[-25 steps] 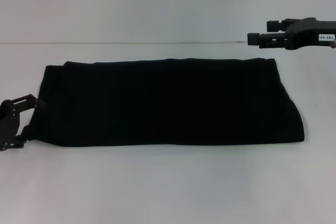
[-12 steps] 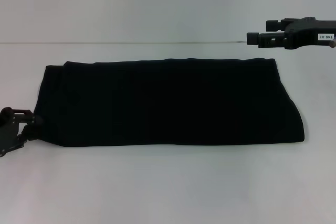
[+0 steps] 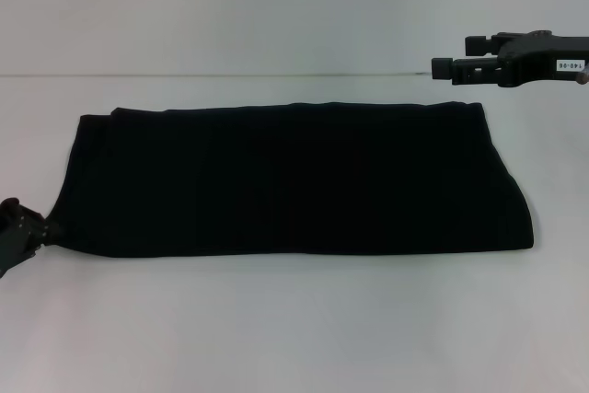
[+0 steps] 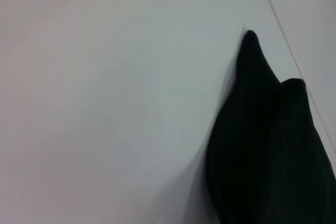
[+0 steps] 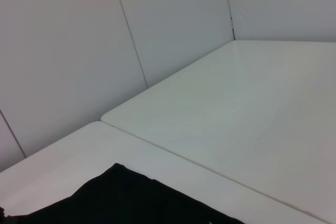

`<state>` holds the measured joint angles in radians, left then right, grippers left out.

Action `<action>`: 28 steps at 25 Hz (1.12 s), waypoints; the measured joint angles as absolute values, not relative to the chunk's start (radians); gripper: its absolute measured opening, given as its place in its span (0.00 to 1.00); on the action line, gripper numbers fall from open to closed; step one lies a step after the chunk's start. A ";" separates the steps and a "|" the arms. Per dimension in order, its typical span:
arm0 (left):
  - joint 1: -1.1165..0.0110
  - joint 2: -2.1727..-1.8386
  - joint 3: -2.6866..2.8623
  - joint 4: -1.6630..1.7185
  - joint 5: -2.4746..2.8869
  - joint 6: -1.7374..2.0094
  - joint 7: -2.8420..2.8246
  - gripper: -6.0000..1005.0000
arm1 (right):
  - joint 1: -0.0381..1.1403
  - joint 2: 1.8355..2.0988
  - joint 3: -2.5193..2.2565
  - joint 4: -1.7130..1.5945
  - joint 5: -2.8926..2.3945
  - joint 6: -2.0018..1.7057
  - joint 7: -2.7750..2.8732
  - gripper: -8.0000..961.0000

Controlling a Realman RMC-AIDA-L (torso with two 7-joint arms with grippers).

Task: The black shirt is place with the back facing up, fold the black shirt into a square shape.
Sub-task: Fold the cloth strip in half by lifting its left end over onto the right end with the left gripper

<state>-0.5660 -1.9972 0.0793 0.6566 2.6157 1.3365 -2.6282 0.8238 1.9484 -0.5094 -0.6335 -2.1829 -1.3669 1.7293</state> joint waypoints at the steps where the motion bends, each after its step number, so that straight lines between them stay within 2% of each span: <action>1: -0.565 -1.997 0.077 0.658 2.618 1.336 -2.609 0.15 | 0.824 1.948 -0.510 -0.634 -2.183 -1.367 1.729 0.96; 4: -0.563 -1.997 0.073 0.667 2.619 1.335 -2.558 0.04 | 0.824 1.951 -0.510 -0.633 -2.183 -1.366 1.728 0.97; 15: -0.519 -1.996 0.079 0.789 2.625 1.342 -2.392 0.04 | 0.820 1.967 -0.517 -0.629 -2.123 -1.337 1.715 0.97; 21: -0.464 -1.977 0.071 0.892 2.657 1.340 -2.384 0.05 | 0.822 1.987 -0.518 -0.623 -2.108 -1.279 1.713 0.97; 28: -0.458 -1.956 0.066 0.944 2.707 1.336 -2.384 0.06 | 0.829 2.009 -0.517 -0.623 -2.095 -1.244 1.689 0.97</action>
<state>-0.4581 -1.9564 0.0664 0.9435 2.7071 1.3362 -2.3838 0.8291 2.0086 -0.5174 -0.6227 -2.0946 -1.2445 1.6890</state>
